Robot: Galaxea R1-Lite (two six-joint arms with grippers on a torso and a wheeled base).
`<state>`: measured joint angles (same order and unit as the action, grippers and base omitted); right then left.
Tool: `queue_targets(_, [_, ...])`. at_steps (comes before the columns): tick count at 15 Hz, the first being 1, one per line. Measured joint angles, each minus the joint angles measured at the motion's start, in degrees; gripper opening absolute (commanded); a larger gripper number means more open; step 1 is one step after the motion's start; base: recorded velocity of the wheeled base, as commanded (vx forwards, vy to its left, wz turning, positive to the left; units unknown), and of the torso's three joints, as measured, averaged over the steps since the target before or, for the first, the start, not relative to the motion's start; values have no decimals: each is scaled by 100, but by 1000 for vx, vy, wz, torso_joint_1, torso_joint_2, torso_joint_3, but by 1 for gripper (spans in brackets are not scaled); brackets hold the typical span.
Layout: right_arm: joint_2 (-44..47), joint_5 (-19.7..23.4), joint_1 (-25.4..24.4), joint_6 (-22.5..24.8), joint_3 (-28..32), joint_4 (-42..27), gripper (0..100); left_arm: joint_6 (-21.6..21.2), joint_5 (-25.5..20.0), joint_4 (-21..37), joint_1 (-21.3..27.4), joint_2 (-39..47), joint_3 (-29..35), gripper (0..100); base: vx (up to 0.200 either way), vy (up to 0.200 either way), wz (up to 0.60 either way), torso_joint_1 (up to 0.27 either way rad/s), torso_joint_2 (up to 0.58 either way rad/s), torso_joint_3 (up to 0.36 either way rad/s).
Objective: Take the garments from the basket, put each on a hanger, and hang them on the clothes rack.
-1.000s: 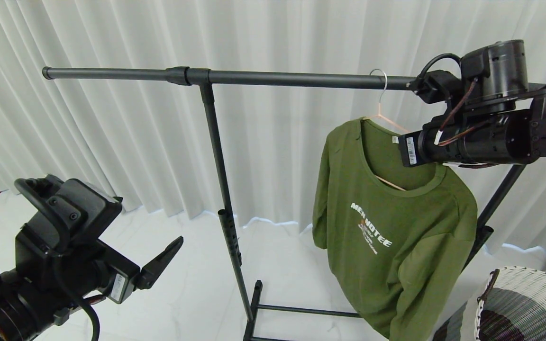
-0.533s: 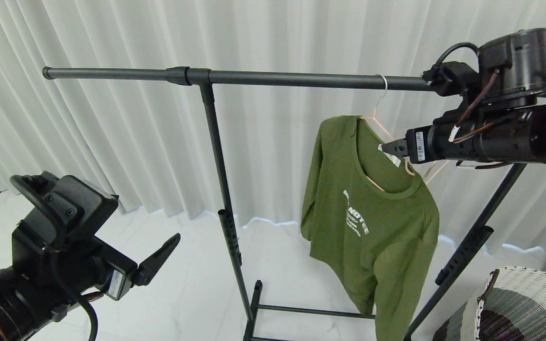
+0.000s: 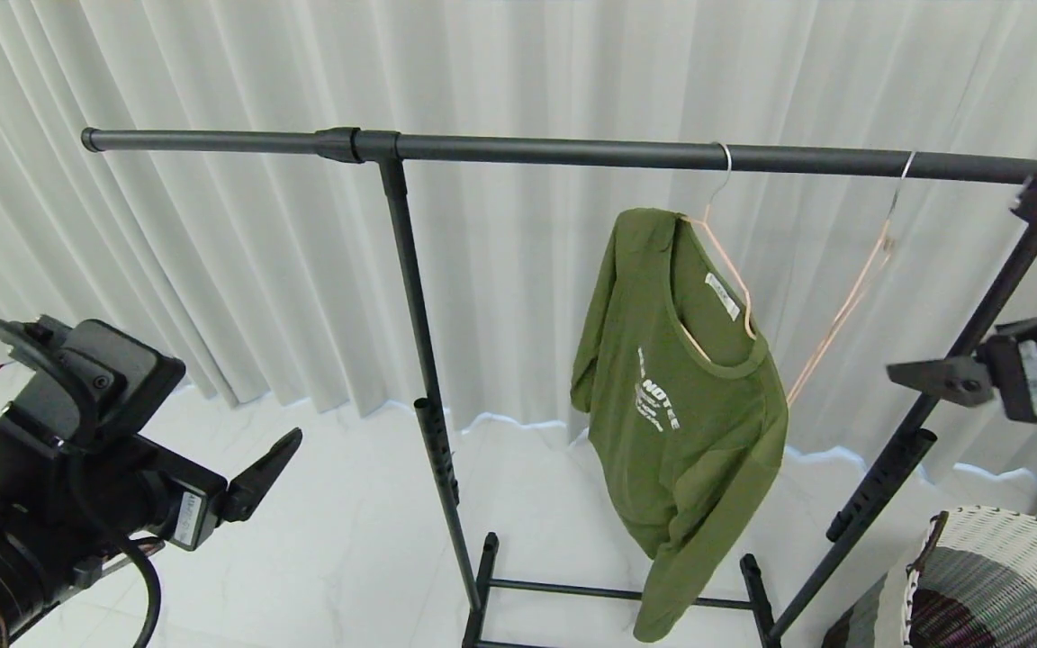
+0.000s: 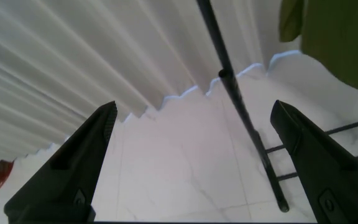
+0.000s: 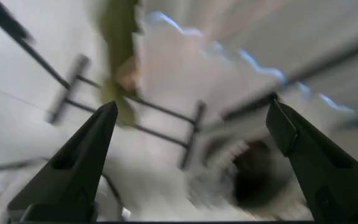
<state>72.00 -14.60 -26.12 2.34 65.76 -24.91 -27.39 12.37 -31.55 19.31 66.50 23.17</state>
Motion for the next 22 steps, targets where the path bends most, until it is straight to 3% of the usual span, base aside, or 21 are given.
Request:
queue_targets(3, [-808,78,1003,716,-837,-154,100,27,5,2,-327,-73,-83,100,-200,0,0,7,2,6])
queue_targets(7, [-1363,383,2061,991,-1557,193,100,40,0,2,-716,-176,-168,100,-200,0,0,-11,1,7])
queue_targets(10, [-1477,399,2258,1125,-1871,569,100,41,0,2,-763,-206,-193,100,-200,0,0,4,1,6])
queue_targets(15, [-1486,383,2411,1254,-2066,739,100,49,-33,-4,-738,-305,-312,100,0,0,0,0,0,0])
queue_targets(20, [-1365,380,2572,1470,-2081,822,100,73,-41,0,-683,-424,-474,100,0,0,0,-161,390,207])
queue_targets(22, [-1324,380,2580,1470,-2081,846,100,446,-41,2,-678,-423,-394,100,0,0,0,-220,500,273])
